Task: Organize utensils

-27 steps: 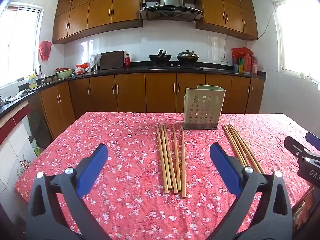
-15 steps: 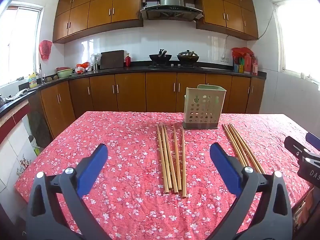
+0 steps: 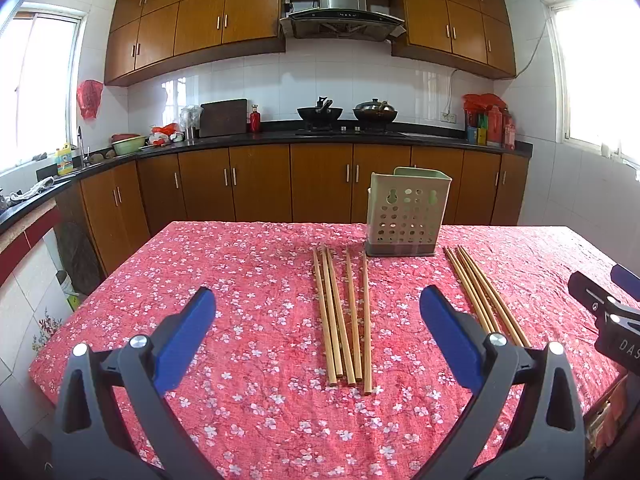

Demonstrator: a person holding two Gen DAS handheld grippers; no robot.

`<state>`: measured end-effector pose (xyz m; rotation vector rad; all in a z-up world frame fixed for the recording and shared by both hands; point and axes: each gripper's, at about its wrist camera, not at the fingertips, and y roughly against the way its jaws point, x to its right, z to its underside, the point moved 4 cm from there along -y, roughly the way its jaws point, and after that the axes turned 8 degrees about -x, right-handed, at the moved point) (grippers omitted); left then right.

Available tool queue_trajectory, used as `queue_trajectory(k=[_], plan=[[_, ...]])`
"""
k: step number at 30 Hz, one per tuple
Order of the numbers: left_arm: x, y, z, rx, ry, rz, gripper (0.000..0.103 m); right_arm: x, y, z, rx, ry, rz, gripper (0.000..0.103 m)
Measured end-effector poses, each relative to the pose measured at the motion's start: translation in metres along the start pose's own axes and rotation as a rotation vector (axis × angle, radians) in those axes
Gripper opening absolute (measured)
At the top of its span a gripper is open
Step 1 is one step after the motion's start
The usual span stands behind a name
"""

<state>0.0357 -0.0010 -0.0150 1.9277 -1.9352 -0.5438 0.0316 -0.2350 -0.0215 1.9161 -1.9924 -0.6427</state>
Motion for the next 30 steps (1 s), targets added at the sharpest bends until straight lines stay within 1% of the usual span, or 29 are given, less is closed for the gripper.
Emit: queue_trajectory(k=[21, 30], plan=[[0.0, 0.0025, 0.0045, -0.003, 0.002, 0.001, 0.099, -0.0003, -0.0003, 0.0005, -0.002, -0.001, 0.0, 0.101], [-0.0008, -0.0009, 0.001, -0.005, 0.002, 0.001, 0.099, -0.0011, 0.0, 0.0006, -0.003, -0.002, 0.0, 0.101]])
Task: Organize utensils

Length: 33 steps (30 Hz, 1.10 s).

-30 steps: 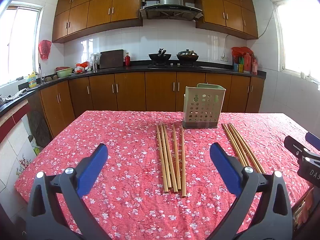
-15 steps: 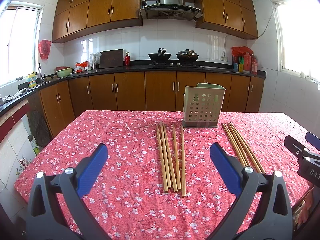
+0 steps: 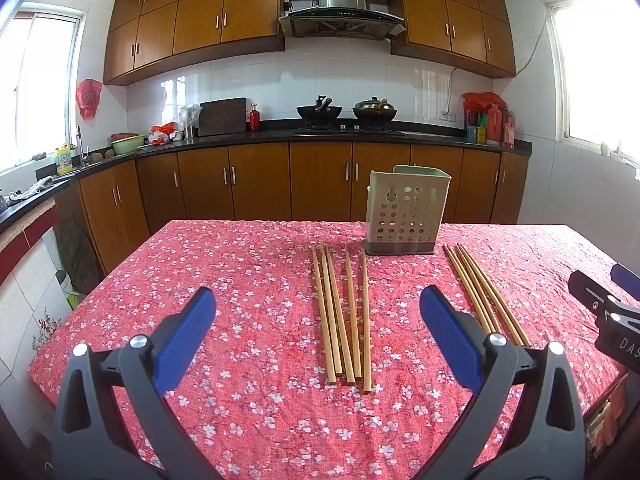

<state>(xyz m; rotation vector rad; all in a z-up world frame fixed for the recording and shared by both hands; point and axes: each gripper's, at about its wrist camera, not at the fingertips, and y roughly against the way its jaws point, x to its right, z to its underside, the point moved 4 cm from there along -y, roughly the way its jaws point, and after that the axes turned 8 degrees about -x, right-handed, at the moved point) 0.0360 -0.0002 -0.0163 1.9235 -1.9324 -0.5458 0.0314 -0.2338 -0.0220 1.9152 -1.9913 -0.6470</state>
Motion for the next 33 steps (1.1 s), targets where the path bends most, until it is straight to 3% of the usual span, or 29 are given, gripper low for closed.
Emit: queue_trajectory(k=[33], plan=[[0.0012, -0.0022, 0.0009, -0.003, -0.001, 0.001, 0.099, 0.0016, 0.0023, 0.0012, -0.003, -0.001, -0.001, 0.101]])
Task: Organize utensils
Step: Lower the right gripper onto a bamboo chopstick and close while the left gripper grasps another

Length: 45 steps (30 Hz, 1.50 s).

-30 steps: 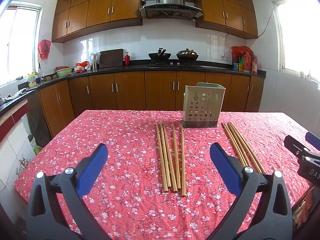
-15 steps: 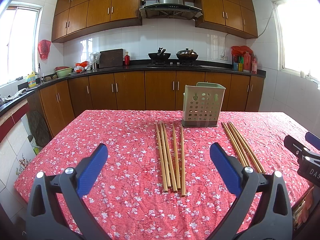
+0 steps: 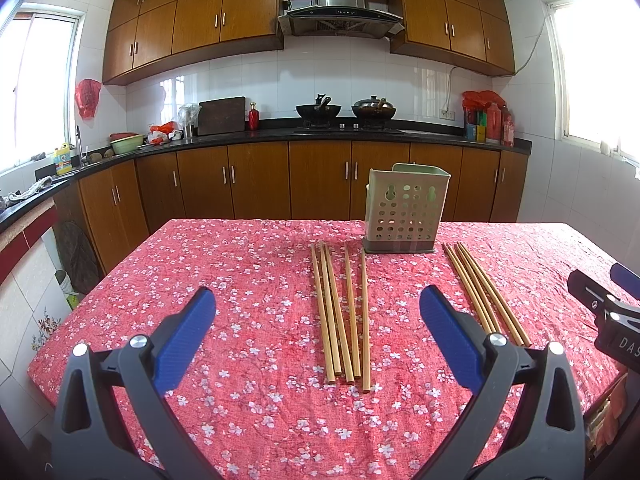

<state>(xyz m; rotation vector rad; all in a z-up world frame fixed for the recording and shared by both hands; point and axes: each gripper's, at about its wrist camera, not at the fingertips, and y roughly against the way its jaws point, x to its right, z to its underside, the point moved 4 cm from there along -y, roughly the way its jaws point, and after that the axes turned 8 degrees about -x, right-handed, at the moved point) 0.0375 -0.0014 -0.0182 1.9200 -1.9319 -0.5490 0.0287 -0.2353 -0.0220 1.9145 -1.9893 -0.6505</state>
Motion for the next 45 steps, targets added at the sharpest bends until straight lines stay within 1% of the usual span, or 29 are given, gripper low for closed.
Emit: queue_trajectory(k=[6, 9, 10, 13, 15, 19, 21, 22, 23, 24, 26, 27, 29, 30, 31, 32, 34, 37, 40, 41, 42, 44, 45], plan=[[0.002, 0.0, 0.002, -0.003, 0.0, -0.003, 0.099, -0.001, -0.002, 0.001, -0.003, 0.0, -0.001, 0.101], [0.003, -0.001, 0.003, -0.014, -0.001, -0.011, 0.099, 0.0, -0.005, 0.002, -0.019, -0.003, -0.008, 0.101], [0.004, -0.011, 0.009, -0.023, 0.0, -0.015, 0.099, 0.002, -0.01, 0.002, -0.024, -0.005, -0.01, 0.101], [0.003, -0.028, 0.014, -0.066, 0.007, -0.013, 0.099, 0.004, -0.022, 0.006, -0.066, -0.022, -0.018, 0.101], [0.0, -0.037, 0.015, -0.102, 0.015, -0.01, 0.099, 0.013, -0.036, 0.008, -0.123, -0.056, -0.025, 0.101], [-0.012, -0.059, 0.019, -0.189, 0.033, -0.013, 0.099, 0.03, -0.06, 0.008, -0.207, -0.116, 0.005, 0.101], [-0.018, -0.071, 0.019, -0.229, 0.049, 0.001, 0.099, 0.038, -0.074, 0.007, -0.247, -0.134, 0.017, 0.099], [-0.021, -0.076, 0.018, -0.242, 0.057, 0.006, 0.099, 0.041, -0.082, 0.005, -0.269, -0.144, 0.018, 0.093], [-0.025, -0.081, 0.017, -0.254, 0.066, 0.008, 0.099, 0.043, -0.088, 0.004, -0.287, -0.149, 0.02, 0.084], [-0.028, -0.087, 0.014, -0.263, 0.07, 0.004, 0.099, 0.044, -0.095, 0.004, -0.306, -0.153, 0.023, 0.079], [-0.033, -0.097, 0.01, -0.28, 0.073, -0.003, 0.099, 0.045, -0.114, 0.003, -0.362, -0.151, 0.035, 0.062], [-0.036, -0.103, 0.007, -0.294, 0.072, -0.009, 0.099, 0.045, -0.121, 0.004, -0.383, -0.147, 0.033, 0.057], [-0.038, -0.114, 0.004, -0.314, 0.072, -0.011, 0.099, 0.045, -0.135, 0.006, -0.431, -0.135, 0.03, 0.044], [-0.039, -0.118, 0.002, -0.322, 0.07, -0.007, 0.096, 0.044, -0.143, 0.008, -0.451, -0.132, 0.026, 0.04], [-0.04, -0.123, 0.001, -0.334, 0.067, -0.001, 0.092, 0.044, -0.149, 0.011, -0.474, -0.131, 0.019, 0.036], [-0.039, -0.128, 0.001, -0.345, 0.063, 0.004, 0.089, 0.045, -0.154, 0.012, -0.489, -0.133, 0.014, 0.034], [-0.037, -0.137, 0.0, -0.372, 0.056, 0.028, 0.077, 0.044, -0.161, 0.017, -0.52, -0.137, -0.004, 0.033], [-0.031, -0.148, 0.003, -0.404, 0.049, 0.065, 0.067, 0.042, -0.162, 0.017, -0.515, -0.108, 0.0, 0.032], [-0.024, -0.155, 0.006, -0.428, 0.034, 0.098, 0.058, 0.04, -0.163, 0.018, -0.509, -0.081, 0.0, 0.028], [-0.021, -0.158, 0.006, -0.434, 0.026, 0.106, 0.056, 0.039, -0.163, 0.017, -0.508, -0.074, 0.0, 0.025], [-0.019, -0.16, 0.007, -0.439, 0.018, 0.113, 0.052, 0.039, -0.163, 0.018, -0.503, -0.065, 0.007, 0.023], [-0.014, -0.164, 0.009, -0.458, 0.007, 0.131, 0.046, 0.039, -0.167, 0.017, -0.496, -0.056, 0.029, 0.013], [-0.012, -0.167, 0.009, -0.468, 0.006, 0.135, 0.04, 0.04, -0.168, 0.016, -0.494, -0.061, 0.033, 0.011]])
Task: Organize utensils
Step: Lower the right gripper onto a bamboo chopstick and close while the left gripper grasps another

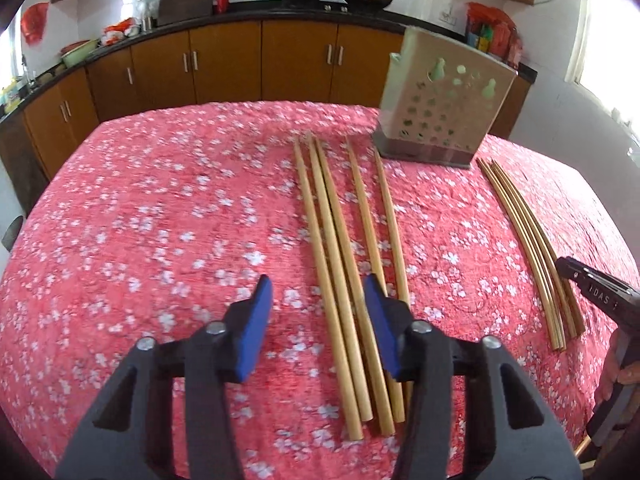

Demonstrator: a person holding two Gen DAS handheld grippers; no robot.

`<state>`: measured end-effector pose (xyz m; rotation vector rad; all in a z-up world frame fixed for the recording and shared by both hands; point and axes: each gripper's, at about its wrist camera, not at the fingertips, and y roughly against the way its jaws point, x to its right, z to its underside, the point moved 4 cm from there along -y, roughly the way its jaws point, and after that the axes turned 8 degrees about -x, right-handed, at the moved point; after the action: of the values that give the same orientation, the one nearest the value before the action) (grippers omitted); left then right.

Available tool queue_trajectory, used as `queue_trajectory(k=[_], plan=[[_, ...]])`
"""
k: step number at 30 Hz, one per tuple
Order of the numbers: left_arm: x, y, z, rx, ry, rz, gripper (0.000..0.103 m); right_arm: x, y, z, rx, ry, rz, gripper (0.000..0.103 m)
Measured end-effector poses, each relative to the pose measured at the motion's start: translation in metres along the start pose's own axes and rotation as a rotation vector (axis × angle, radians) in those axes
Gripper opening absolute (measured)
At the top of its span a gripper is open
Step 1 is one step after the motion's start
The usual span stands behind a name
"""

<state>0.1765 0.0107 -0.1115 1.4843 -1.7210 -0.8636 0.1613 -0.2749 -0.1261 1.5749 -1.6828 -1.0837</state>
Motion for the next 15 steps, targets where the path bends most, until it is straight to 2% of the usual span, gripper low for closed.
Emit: queue_trajectory(k=[1, 4, 9, 15], plan=[[0.001, -0.003, -0.001, -0.009, 0.0, -0.001, 0.034, 0.002, 0.001, 0.0, 0.0, -0.008, -0.006, 0.01], [-0.002, -0.011, -0.003, -0.032, 0.024, -0.005, 0.028, 0.005, 0.001, 0.0, 0.003, -0.012, -0.01, 0.01], [-0.01, -0.017, -0.006, -0.047, 0.041, 0.003, 0.025, 0.003, 0.002, -0.001, 0.014, 0.001, 0.005, 0.01], [-0.009, -0.024, -0.01, -0.053, 0.005, -0.039, 0.012, 0.002, -0.002, -0.003, 0.014, -0.003, 0.005, 0.01]])
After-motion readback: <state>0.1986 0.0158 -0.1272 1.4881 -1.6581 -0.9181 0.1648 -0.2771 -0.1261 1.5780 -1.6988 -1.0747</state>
